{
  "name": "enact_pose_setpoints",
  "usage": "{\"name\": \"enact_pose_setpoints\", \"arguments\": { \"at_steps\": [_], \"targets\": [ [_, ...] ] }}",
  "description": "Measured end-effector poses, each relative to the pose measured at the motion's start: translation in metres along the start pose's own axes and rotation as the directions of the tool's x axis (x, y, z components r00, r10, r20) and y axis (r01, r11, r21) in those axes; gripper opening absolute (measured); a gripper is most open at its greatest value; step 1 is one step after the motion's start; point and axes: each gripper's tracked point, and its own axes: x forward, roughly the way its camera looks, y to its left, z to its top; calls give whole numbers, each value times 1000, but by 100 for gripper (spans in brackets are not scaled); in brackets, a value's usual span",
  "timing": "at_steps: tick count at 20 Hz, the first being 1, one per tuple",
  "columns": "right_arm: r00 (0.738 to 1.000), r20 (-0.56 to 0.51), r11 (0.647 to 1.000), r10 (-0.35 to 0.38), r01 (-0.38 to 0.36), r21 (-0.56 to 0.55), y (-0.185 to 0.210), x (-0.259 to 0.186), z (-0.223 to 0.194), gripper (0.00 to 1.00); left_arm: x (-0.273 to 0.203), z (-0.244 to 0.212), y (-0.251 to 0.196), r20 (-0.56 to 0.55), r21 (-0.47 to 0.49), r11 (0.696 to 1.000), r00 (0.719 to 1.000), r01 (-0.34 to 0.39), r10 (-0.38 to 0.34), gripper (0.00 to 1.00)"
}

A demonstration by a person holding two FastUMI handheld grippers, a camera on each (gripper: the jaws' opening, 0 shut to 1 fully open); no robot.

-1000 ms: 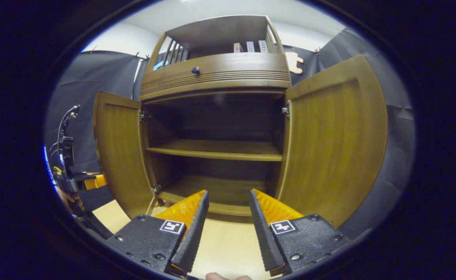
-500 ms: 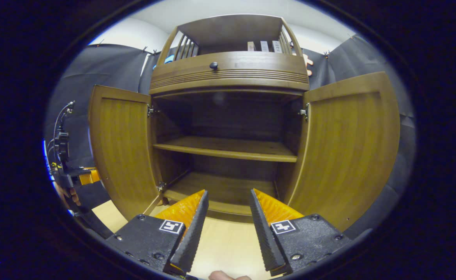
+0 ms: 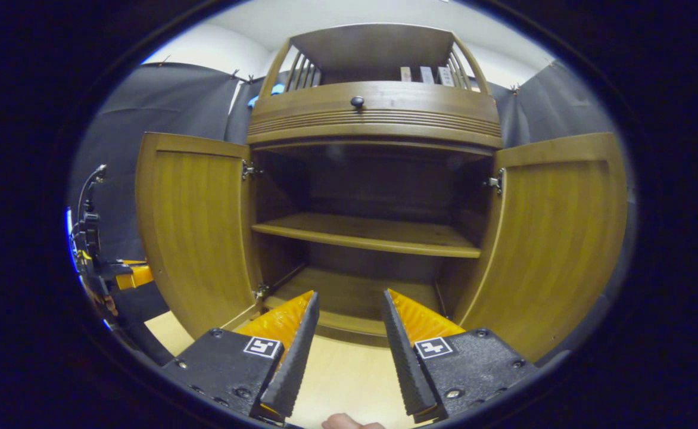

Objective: Open the right door of the double-door shoe cabinet with the right hand, and open the left door with the left hand.

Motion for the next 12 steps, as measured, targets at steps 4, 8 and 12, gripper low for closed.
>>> {"name": "enact_pose_setpoints", "arguments": {
  "at_steps": [4, 8, 12],
  "targets": [
    [1000, -9, 1000, 20, -20, -14, 6, -1, -2, 70, -12, 0, 8, 3, -30, 999, 999, -32, 32, 17],
    [1000, 12, 999, 5, -4, -38, -4, -6, 7, 79, -29, 16, -3, 47, 11, 998, 997, -66, 66, 17],
    [999, 41, 1000, -17, 17, -14, -21, -5, 20, 94, -38, 28, -27, 84, -12, 995, 991, -102, 102, 30]
  ]
}}
